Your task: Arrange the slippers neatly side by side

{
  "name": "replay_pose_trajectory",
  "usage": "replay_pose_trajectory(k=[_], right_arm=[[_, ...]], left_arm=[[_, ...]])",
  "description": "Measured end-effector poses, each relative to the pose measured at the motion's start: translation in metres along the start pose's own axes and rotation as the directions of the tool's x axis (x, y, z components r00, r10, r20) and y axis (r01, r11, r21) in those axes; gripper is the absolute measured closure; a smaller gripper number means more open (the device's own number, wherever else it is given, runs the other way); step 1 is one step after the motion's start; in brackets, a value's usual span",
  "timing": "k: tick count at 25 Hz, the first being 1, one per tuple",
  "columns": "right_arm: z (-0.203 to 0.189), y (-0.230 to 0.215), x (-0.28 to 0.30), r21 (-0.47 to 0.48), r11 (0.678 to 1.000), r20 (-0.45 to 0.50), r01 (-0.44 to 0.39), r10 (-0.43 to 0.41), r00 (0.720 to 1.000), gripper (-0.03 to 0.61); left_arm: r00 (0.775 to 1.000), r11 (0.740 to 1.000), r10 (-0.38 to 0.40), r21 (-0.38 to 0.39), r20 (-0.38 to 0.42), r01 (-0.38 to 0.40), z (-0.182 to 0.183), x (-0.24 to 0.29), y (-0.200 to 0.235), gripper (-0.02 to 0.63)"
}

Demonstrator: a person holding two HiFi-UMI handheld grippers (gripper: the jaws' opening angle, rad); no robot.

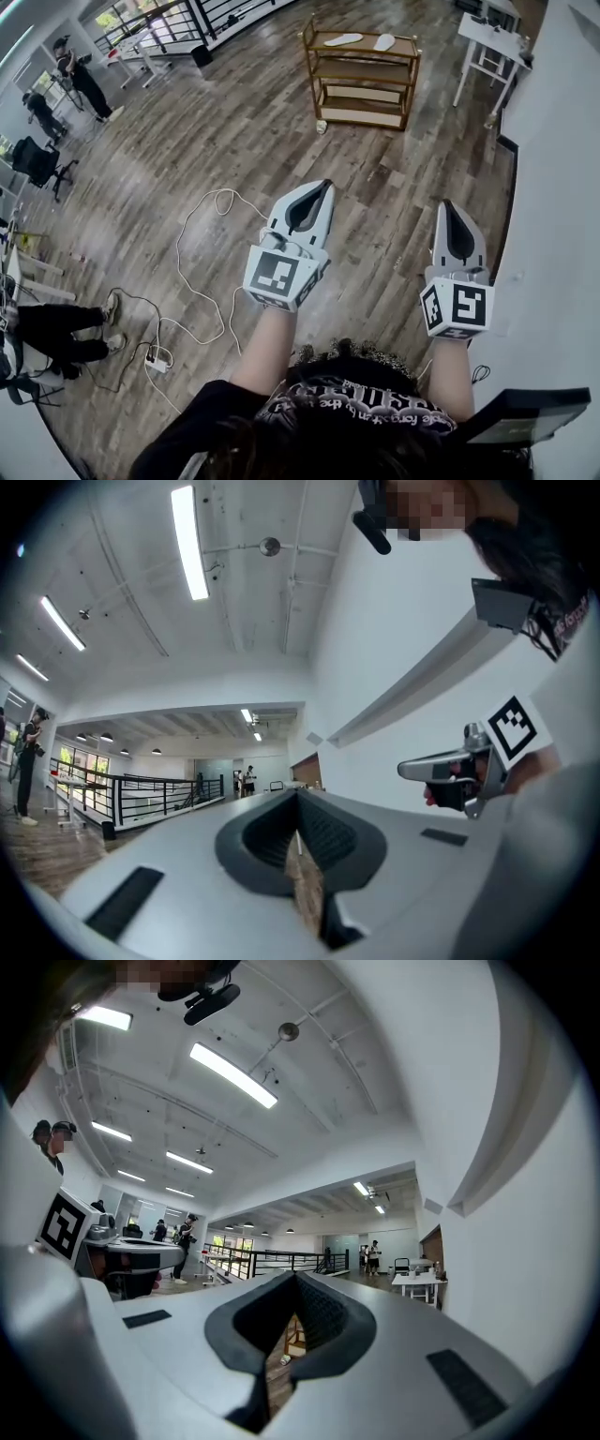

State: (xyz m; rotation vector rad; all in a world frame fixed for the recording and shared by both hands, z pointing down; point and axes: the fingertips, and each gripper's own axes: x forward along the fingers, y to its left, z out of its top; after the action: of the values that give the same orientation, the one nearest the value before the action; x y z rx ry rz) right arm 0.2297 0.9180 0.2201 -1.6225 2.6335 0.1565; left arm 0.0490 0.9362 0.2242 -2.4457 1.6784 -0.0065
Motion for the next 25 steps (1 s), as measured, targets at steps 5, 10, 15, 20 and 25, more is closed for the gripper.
replay_pose_trajectory(k=[5, 10, 15, 20, 25], right_arm=[[-0.007, -0.001, 0.034, 0.002, 1.000, -0.014, -0.004, 0.004, 1.000, 0.578], [-0.014, -0.020, 0.067, -0.012, 1.000, -0.026, -0.011, 0.011, 1.000, 0.578], [-0.026, -0.042, 0.119, 0.002, 1.000, -0.008, -0.031, 0.031, 1.000, 0.578], [-0.030, -0.066, 0.179, -0.013, 0.997, -0.007, -0.074, 0.074, 0.997, 0.578], [-0.036, -0.099, 0.232, -0.007, 0.996, -0.018, -0.091, 0.091, 0.996, 0.578]], left_arm=[[1.000, 1.000, -0.015, -0.002, -0.009, 0.015, -0.010, 0.027, 0.018, 0.621], [0.999, 0.999, -0.043, -0.014, -0.030, 0.043, -0.024, 0.061, 0.023, 0.621], [0.998, 0.999, -0.044, 0.023, -0.040, 0.045, -0.036, 0.106, 0.042, 0.621], [0.999, 1.000, -0.004, 0.024, -0.037, 0.005, -0.037, 0.161, 0.068, 0.621], [0.999, 1.000, 0.026, -0.009, -0.020, -0.026, -0.041, 0.218, 0.090, 0.621]])
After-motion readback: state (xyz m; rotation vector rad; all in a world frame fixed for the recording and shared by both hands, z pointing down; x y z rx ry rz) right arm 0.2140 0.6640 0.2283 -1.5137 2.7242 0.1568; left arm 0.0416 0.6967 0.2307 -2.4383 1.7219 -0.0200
